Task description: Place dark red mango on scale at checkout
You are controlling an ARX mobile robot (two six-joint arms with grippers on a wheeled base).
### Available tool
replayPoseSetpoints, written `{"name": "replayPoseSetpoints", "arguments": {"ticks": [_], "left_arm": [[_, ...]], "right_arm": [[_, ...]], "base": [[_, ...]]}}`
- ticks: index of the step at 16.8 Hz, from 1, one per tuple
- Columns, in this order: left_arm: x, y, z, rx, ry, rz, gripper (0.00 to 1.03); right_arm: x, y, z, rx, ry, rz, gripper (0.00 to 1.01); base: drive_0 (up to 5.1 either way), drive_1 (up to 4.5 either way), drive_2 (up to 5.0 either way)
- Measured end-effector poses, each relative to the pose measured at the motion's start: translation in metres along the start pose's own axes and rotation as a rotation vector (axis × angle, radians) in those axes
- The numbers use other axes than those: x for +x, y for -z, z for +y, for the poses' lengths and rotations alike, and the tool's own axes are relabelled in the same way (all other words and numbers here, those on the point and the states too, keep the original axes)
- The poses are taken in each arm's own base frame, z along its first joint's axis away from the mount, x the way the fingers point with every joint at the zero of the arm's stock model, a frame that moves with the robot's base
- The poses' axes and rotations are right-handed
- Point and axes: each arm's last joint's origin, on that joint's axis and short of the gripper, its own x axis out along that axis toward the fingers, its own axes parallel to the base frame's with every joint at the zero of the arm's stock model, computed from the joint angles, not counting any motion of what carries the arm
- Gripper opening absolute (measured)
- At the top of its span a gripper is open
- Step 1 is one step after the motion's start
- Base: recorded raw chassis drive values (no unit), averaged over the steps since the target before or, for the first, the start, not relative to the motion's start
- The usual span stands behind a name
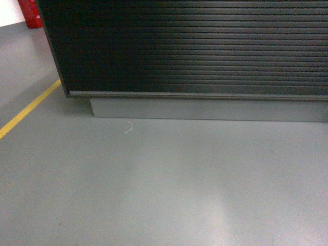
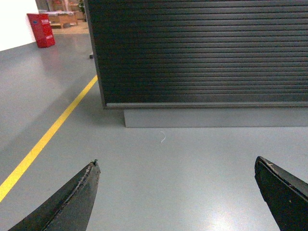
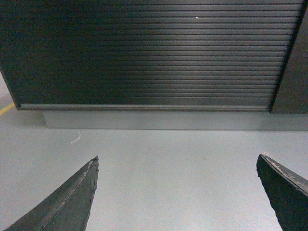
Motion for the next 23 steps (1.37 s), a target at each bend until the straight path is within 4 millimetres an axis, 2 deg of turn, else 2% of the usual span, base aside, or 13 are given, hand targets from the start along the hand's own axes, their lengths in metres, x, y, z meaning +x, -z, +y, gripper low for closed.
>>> {"name": "replayPoseSetpoints", "arguments": {"ticks": [23], "left_arm": [[0.0,0.0,0.0,0.0,0.001,0.0,0.98]], "right_arm": [[0.0,-0.0001,0.0,0.0,0.0,-0.001,0.98]], "base": [[0.0,4.34,-4.3]]}}
